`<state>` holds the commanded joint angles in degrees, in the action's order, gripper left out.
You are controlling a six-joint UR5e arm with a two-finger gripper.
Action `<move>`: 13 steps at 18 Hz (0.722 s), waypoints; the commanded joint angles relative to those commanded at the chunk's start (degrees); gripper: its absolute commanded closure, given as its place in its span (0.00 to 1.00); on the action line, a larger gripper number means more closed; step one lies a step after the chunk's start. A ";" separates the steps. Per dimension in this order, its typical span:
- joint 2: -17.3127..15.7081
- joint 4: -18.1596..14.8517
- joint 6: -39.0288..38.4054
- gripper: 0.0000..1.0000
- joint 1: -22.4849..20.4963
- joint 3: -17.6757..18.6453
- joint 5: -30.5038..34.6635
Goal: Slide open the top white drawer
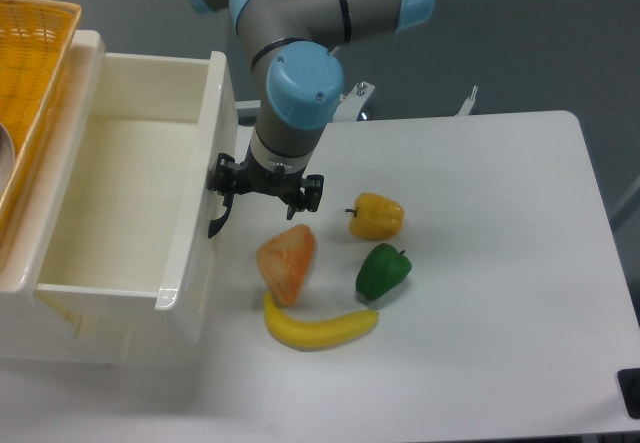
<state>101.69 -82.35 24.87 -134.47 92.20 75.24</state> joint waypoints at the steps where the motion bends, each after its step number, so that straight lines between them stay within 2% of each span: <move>1: 0.00 0.00 0.00 0.00 0.00 0.09 0.00; 13: -0.26 -1.76 -0.09 0.00 -3.34 -0.44 -3.16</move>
<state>101.43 -84.11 24.79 -137.81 91.76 72.07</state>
